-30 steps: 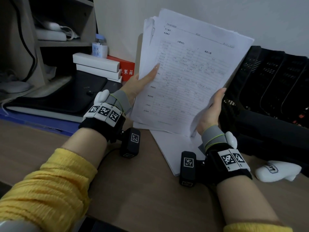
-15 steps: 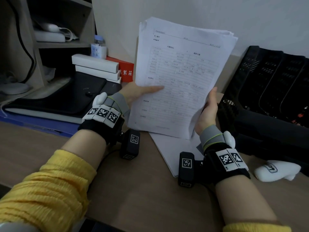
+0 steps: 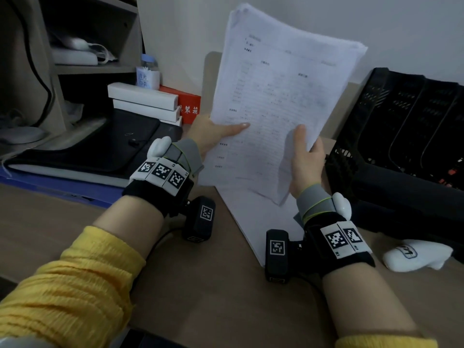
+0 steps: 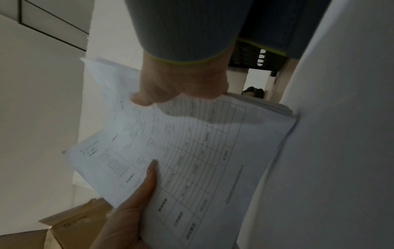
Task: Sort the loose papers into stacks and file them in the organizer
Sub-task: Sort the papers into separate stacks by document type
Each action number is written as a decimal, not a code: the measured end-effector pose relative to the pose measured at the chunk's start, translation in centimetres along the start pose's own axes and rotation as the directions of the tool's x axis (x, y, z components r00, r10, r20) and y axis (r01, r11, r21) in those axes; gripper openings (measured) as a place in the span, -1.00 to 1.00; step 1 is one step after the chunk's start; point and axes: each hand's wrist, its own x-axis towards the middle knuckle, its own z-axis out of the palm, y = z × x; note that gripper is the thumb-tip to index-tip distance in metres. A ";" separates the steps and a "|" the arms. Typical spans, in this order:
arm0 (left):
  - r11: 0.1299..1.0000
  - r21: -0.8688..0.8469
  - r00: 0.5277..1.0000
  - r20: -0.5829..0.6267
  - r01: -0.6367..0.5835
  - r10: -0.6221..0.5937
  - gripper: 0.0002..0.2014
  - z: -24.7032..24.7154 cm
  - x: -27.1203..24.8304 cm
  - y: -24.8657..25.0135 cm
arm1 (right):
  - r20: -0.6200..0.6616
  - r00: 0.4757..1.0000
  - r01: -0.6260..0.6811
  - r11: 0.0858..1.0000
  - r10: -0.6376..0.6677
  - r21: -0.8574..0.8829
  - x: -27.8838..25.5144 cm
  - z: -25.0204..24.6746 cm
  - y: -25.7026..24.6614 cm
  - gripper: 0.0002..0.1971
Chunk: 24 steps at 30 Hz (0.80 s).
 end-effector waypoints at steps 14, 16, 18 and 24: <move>0.987 -0.008 0.971 0.180 0.162 -0.158 -0.44 -0.8 0.2 -1.1 | 0.097 0.981 -0.166 0.986 0.167 -0.021 0.4 -0.4 0.9 -0.88; 0.986 0.006 0.968 0.186 0.168 -0.167 -0.51 -0.7 0.2 -1.1 | 0.090 0.970 -0.224 0.974 0.226 -0.031 0.4 -0.7 1.3 -0.86; 0.985 0.012 0.968 0.186 0.171 -0.170 -0.52 -0.6 0.2 -1.2 | 0.084 0.960 -0.264 0.964 0.265 -0.032 0.5 -0.8 1.5 -0.84; 0.987 -0.018 0.976 0.151 0.160 -0.156 -0.51 -0.5 -0.2 -0.9 | 0.067 0.970 -0.236 0.971 0.233 0.034 0.3 -1.1 1.3 -0.80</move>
